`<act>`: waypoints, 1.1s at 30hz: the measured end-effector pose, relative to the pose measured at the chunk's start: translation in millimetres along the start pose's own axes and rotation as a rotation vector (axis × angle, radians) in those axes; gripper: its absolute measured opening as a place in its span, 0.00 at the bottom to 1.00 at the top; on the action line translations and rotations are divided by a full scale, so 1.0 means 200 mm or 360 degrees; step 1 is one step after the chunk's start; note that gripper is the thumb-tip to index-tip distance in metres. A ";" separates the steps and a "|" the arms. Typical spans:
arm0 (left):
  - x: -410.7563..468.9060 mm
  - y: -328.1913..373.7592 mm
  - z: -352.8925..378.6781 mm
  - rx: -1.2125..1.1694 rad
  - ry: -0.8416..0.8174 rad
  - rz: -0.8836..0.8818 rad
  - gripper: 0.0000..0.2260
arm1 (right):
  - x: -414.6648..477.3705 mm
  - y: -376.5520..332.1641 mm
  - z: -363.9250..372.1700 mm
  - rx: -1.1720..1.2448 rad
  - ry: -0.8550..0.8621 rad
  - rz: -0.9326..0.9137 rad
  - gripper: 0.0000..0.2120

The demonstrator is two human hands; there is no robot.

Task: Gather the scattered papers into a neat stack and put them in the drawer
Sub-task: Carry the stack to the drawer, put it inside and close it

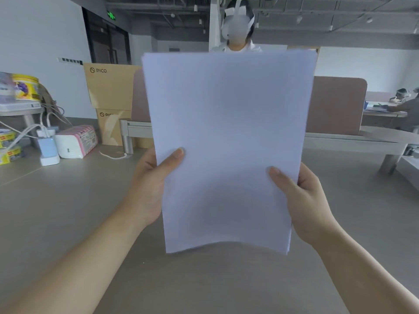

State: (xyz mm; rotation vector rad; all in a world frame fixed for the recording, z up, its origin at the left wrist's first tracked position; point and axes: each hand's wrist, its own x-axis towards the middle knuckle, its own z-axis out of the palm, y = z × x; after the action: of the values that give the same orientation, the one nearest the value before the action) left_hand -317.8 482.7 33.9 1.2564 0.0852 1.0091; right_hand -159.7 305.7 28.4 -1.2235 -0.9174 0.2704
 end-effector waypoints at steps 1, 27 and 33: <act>-0.01 -0.01 0.00 0.0012 -0.0037 -0.0072 0.08 | 0.00 0.00 0.00 0.0059 0.0016 0.0033 0.09; 0.00 -0.09 -0.04 0.0774 -0.0165 -0.0407 0.13 | 0.04 0.01 -0.08 0.0313 -0.0100 0.0334 0.13; -0.01 -0.07 -0.08 0.0047 -0.0300 -0.0825 0.23 | 0.07 0.07 -0.15 0.0496 0.0288 0.0462 0.15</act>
State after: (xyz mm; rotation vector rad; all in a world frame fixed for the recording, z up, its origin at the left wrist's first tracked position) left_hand -320.5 493.3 15.5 1.2622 0.2659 0.4430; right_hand -126.4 298.5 21.0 -1.0677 -0.5166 0.5060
